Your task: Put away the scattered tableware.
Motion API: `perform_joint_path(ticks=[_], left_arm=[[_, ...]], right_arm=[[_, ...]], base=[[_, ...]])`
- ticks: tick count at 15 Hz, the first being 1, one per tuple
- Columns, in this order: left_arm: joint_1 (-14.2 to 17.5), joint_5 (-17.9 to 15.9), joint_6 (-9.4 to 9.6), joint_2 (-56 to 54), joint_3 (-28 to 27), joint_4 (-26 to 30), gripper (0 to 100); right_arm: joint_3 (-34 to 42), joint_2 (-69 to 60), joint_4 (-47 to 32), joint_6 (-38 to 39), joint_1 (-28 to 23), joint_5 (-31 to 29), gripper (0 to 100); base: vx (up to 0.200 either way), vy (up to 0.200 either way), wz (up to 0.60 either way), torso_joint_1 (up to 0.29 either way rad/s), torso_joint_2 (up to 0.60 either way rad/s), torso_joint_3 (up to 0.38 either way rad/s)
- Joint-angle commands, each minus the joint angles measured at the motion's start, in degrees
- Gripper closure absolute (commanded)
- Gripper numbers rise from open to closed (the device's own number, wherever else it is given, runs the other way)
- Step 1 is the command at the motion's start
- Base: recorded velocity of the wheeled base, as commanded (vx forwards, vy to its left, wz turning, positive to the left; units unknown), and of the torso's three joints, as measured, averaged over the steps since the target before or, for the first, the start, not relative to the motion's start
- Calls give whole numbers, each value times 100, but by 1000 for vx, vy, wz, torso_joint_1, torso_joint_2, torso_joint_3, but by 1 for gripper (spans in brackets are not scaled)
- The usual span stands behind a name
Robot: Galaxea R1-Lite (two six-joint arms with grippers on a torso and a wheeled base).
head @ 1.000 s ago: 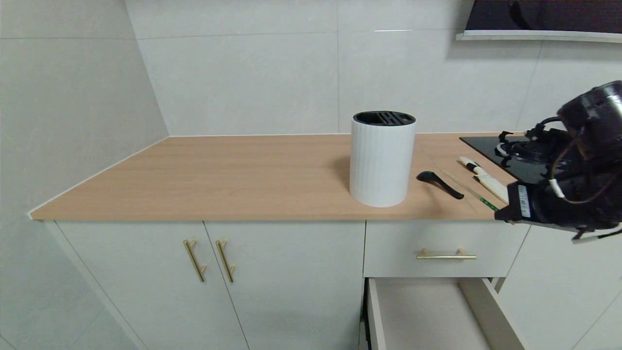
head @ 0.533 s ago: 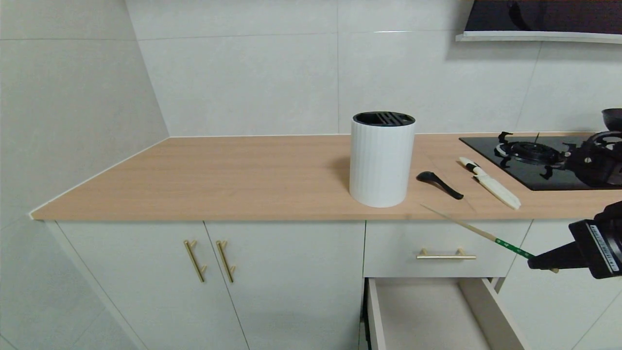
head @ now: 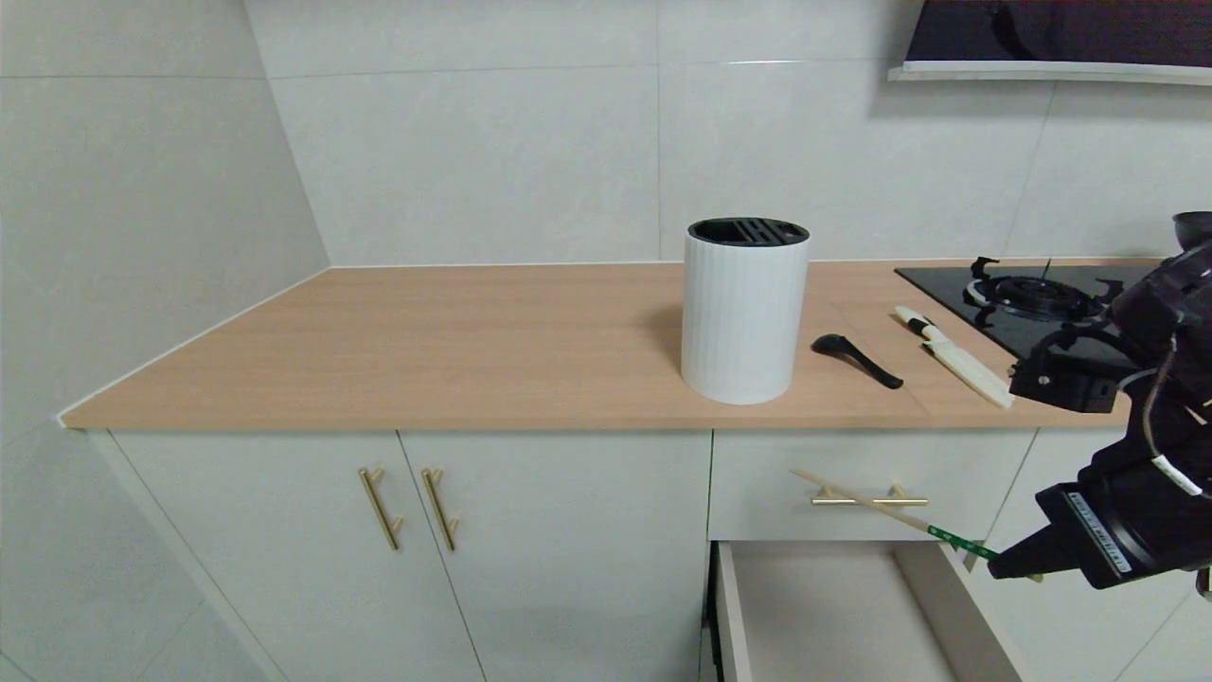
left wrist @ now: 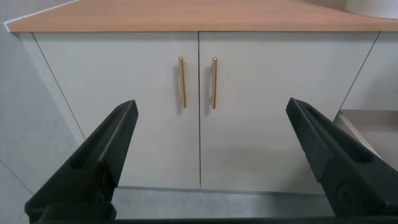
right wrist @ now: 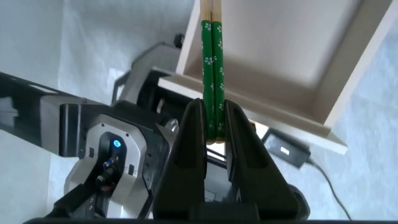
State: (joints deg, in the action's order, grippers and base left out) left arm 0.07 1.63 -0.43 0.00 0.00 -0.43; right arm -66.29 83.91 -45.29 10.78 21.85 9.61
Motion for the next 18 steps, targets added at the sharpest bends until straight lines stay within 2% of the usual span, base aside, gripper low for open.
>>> perform_joint_path(ticks=[1, 8, 18], left_arm=[[1, 4, -1, 0, 0, -1, 0], [1, 4, -1, 0, 0, -10, 0], [1, 4, -1, 0, 0, -1, 0]], right_arm=[[29, 381, 2, 3, 4, -3, 100], [29, 680, 99, 12, 13, -29, 100], [125, 943, 310, 30, 4, -161, 100]], base=[[0, 0, 0, 0, 0, 0], [0, 0, 0, -23, 59, 36], [0, 0, 0, -162, 449, 284]])
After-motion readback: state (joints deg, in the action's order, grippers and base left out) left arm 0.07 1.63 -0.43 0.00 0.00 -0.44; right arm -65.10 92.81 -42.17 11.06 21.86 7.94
